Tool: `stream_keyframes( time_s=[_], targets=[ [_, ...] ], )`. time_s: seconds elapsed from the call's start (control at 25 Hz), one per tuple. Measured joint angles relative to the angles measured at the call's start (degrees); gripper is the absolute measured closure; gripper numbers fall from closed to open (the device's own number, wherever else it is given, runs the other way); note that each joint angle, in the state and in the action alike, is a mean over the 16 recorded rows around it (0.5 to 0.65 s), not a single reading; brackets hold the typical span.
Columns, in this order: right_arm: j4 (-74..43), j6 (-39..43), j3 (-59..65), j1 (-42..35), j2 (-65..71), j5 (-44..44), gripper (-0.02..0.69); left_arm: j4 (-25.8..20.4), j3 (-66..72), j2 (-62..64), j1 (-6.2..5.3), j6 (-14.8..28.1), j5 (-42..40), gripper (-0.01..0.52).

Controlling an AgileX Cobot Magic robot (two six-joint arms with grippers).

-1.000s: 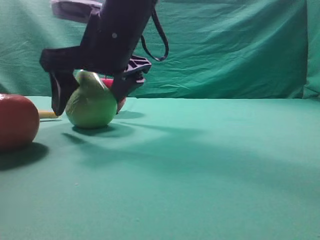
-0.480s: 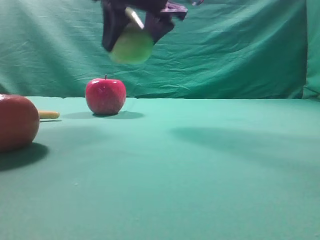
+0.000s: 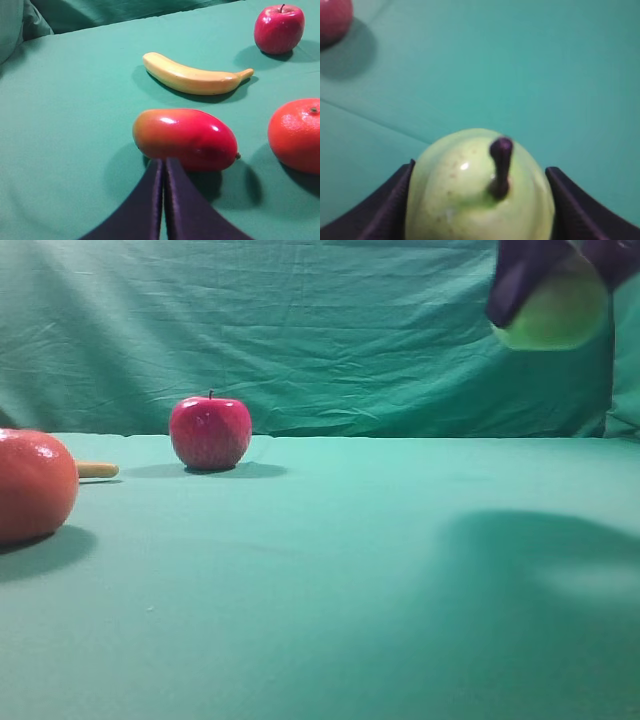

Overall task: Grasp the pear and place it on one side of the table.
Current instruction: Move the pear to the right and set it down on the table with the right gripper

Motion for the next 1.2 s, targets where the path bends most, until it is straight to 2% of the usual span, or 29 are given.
stream_keyframes(
  time_s=[0.12, 0.32, 0.6, 0.72, 0.84, 1.2],
  targets=[
    [0.0, 0.0, 2.6, -0.5, 1.7, -3.9, 0.192, 0.0, 0.0, 0.0, 0.0, 0.0, 0.0, 0.514],
    [0.0, 0.0, 3.4, -0.8, 3.9, -6.3, 0.142, 0.0, 0.0, 0.0, 0.0, 0.0, 0.0, 0.514],
    [0.0, 0.0, -0.1, -0.8, 1.3, -1.0, 0.068, 0.0, 0.0, 0.0, 0.0, 0.0, 0.0, 0.514],
    [0.0, 0.0, -2.3, -0.8, -2.0, 3.4, 0.064, 0.0, 0.0, 0.0, 0.0, 0.0, 0.0, 0.514],
    [0.0, 0.0, -4.6, -0.8, -6.3, 8.4, 0.132, 0.0, 0.0, 0.0, 0.0, 0.0, 0.0, 0.514],
    [0.1, 0.1, -8.2, -0.8, -22.4, 21.3, 0.487, 0.0, 0.0, 0.0, 0.0, 0.0, 0.0, 0.514]
  ],
)
